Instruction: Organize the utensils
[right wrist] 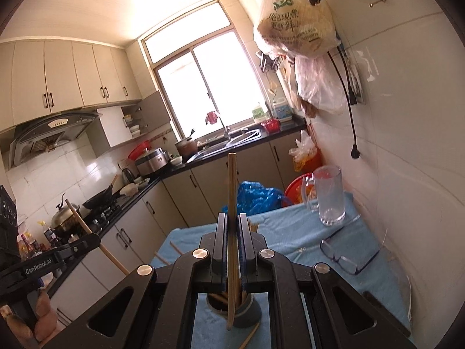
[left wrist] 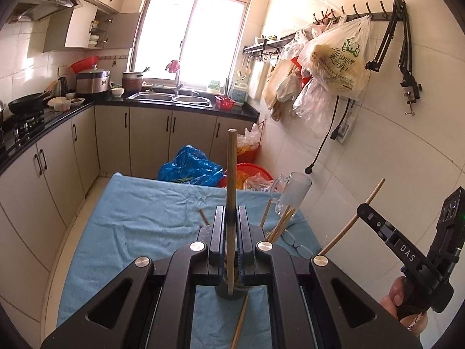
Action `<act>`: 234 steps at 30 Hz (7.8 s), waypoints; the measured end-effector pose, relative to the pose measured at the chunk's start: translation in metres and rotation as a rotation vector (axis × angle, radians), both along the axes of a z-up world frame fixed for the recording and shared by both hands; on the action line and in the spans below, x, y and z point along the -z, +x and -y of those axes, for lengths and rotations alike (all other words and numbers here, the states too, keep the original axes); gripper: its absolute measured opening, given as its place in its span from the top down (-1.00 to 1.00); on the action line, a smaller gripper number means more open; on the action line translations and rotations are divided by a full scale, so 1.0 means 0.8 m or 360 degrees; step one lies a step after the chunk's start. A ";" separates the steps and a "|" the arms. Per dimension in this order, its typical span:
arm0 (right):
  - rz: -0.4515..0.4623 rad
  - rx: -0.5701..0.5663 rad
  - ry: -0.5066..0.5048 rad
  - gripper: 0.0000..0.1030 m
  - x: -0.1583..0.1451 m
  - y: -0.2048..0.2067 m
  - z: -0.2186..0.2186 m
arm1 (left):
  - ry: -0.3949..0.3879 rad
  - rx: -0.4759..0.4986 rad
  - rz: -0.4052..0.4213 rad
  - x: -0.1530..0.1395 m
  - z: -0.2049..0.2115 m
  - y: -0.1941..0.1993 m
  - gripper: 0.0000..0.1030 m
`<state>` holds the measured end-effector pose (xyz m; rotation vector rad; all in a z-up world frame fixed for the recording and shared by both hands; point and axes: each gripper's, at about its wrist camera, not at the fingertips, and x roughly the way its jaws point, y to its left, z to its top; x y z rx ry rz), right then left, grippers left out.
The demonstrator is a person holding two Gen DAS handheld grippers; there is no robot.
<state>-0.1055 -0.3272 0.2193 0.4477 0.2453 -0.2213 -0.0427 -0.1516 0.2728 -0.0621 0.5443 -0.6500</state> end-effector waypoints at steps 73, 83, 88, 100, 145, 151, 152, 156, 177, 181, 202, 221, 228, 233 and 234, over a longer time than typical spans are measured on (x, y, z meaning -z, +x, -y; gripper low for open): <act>-0.1201 -0.0119 0.0345 0.53 0.262 0.087 -0.085 | 0.0411 -0.0367 -0.0426 0.327 -0.140 -0.008 -0.08; -0.1352 -0.0059 0.0268 0.65 0.285 0.127 -0.111 | 0.0376 -0.0384 -0.0476 0.329 -0.146 -0.005 -0.08; -0.1349 -0.0073 0.0250 0.86 0.287 0.111 -0.109 | 0.0390 -0.0383 -0.0489 0.329 -0.142 -0.004 -0.08; -0.1205 -0.0116 0.0332 0.86 0.277 0.047 -0.077 | 0.0268 -0.0175 -0.0852 0.323 -0.090 0.029 -0.08; -0.0665 -0.0274 0.0070 0.86 0.179 -0.006 -0.118 | 0.0248 -0.0202 -0.0163 0.216 -0.088 -0.047 0.88; -0.0596 -0.0256 0.0042 0.86 0.166 -0.016 -0.119 | 0.0223 -0.0205 -0.0127 0.206 -0.090 -0.055 0.88; -0.0588 -0.0252 0.0035 0.86 0.164 -0.017 -0.119 | 0.0217 -0.0205 -0.0117 0.204 -0.091 -0.056 0.88; -0.0561 -0.0248 0.0011 0.86 0.158 -0.022 -0.122 | 0.0207 -0.0197 -0.0076 0.194 -0.090 -0.063 0.88; -0.0545 -0.0219 -0.0055 0.86 0.158 -0.028 -0.126 | 0.0244 -0.0159 -0.0060 0.191 -0.071 -0.073 0.88; -0.0542 -0.0217 -0.0056 0.86 0.159 -0.030 -0.123 | 0.0264 -0.0150 -0.0068 0.193 -0.064 -0.073 0.88; -0.0498 -0.0193 -0.0018 0.86 0.157 -0.036 -0.102 | 0.0272 -0.0126 -0.0115 0.185 -0.046 -0.063 0.88; -0.0330 -0.0109 -0.0093 0.86 0.100 -0.018 -0.073 | 0.0200 -0.0086 -0.0007 0.125 -0.010 -0.037 0.88; -0.0229 -0.0095 -0.0116 0.86 0.067 -0.014 -0.067 | 0.0163 -0.0055 0.0063 0.095 0.000 -0.030 0.88; -0.0161 -0.0094 -0.0111 0.86 0.047 -0.010 -0.064 | 0.0137 -0.0020 0.0101 0.080 0.010 -0.029 0.88; -0.0153 -0.0093 -0.0111 0.86 0.045 -0.008 -0.063 | 0.0137 -0.0014 0.0109 0.079 0.012 -0.029 0.87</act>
